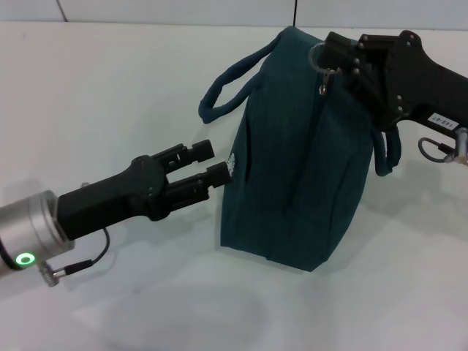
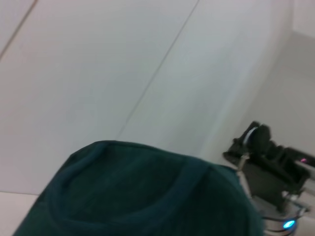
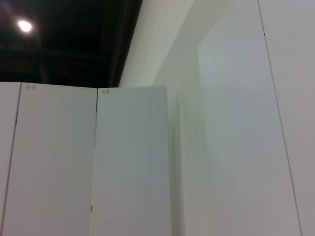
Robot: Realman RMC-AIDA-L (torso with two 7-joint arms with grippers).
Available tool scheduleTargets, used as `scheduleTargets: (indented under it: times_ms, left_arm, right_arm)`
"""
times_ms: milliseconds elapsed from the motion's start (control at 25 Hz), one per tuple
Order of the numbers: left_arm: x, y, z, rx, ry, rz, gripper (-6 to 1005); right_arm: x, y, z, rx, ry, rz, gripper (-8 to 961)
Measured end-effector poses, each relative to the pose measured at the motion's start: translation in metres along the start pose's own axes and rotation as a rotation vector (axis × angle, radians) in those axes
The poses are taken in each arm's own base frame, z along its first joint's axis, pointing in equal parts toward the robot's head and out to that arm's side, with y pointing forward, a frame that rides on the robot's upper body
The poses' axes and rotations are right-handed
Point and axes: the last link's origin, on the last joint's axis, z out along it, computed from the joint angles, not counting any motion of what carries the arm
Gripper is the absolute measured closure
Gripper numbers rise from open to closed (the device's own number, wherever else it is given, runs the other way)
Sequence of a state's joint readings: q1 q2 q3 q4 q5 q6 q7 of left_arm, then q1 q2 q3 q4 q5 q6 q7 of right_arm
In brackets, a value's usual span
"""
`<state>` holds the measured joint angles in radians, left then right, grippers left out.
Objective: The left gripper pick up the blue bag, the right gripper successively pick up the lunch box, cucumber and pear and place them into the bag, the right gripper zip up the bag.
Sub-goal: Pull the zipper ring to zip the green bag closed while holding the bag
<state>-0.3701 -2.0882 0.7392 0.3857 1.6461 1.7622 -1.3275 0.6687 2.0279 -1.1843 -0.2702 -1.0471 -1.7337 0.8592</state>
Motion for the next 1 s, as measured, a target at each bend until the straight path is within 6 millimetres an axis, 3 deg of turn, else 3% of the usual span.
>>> scheduleTargets:
  times_ms: [440, 1000]
  left_arm:
    - [-0.005, -0.007, 0.024, 0.012, -0.001, 0.102, 262]
    - [-0.013, -0.013, 0.034, 0.051, -0.017, 0.134, 262]
  right_arm:
    - [0.002, -0.006, 0.002, 0.030, 0.024, -0.015, 936]
    - [0.003, -0.011, 0.011, 0.020, 0.043, -0.024, 936]
